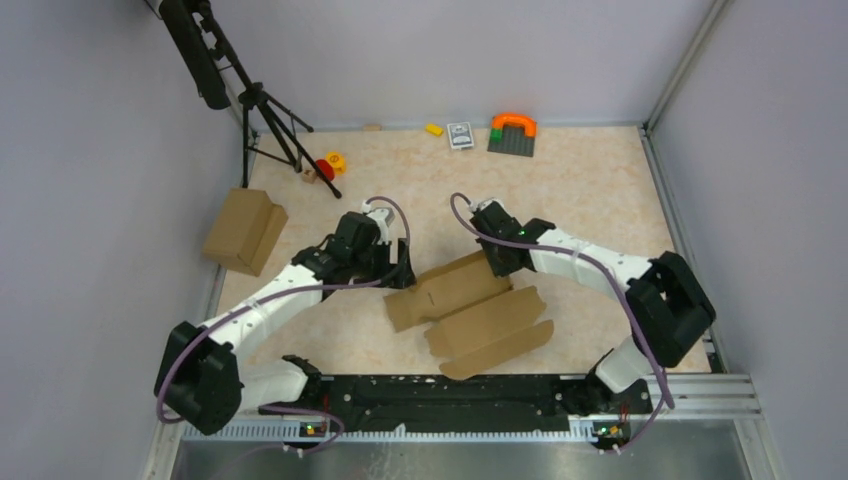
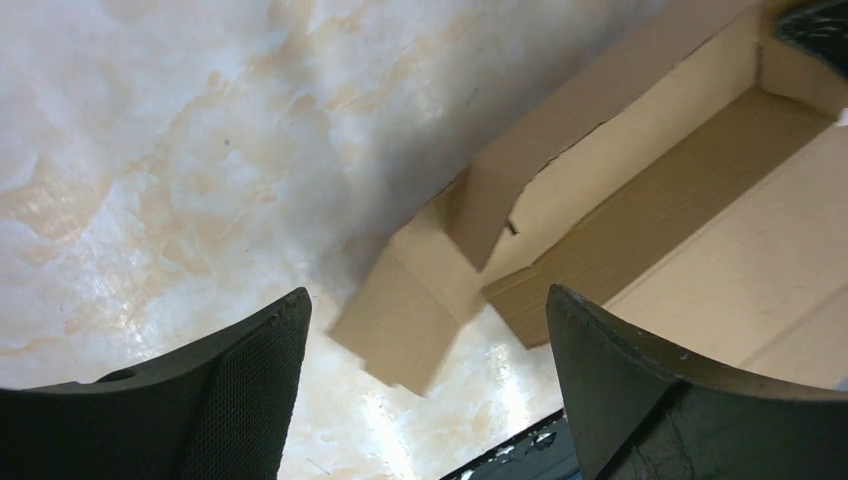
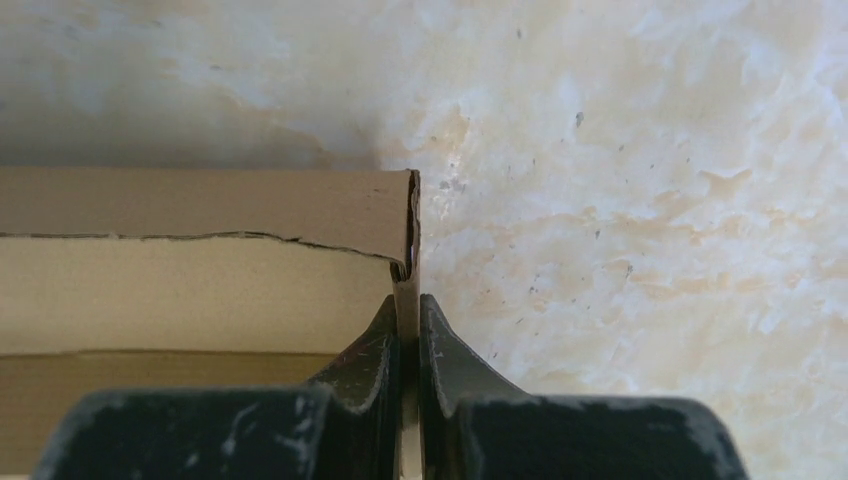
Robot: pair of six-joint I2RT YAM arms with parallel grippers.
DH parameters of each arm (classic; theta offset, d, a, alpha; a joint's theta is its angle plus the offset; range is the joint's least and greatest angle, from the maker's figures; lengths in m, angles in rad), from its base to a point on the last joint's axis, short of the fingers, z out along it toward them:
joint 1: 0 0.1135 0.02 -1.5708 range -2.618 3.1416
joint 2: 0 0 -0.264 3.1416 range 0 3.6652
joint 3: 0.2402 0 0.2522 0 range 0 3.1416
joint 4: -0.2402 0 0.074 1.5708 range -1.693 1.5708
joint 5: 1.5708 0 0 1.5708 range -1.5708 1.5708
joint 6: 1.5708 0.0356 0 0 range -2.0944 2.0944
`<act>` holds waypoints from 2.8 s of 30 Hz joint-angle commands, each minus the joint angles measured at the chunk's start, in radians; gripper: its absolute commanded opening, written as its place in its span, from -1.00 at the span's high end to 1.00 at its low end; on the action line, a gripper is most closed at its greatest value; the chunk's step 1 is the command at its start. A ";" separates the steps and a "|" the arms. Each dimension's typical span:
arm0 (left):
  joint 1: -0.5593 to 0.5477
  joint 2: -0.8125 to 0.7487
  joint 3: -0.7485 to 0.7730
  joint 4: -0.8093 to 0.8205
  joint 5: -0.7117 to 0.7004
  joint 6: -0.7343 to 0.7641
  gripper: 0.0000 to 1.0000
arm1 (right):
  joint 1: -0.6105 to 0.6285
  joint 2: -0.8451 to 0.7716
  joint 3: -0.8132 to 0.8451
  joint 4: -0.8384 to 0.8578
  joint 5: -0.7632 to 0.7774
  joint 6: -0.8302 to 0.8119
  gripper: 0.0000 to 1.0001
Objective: Fold the paper box
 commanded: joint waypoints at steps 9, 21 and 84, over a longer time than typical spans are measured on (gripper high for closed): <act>-0.043 0.022 0.078 0.134 0.132 0.116 -0.53 | 0.009 -0.060 -0.010 0.120 -0.232 -0.097 1.00; -0.136 0.194 0.114 0.208 0.161 0.183 -0.08 | 0.016 0.051 0.052 0.057 -0.220 -0.099 1.00; -0.198 0.252 0.078 0.085 -0.190 -0.154 0.37 | 0.041 -0.616 -0.074 -0.307 -0.181 0.507 -0.50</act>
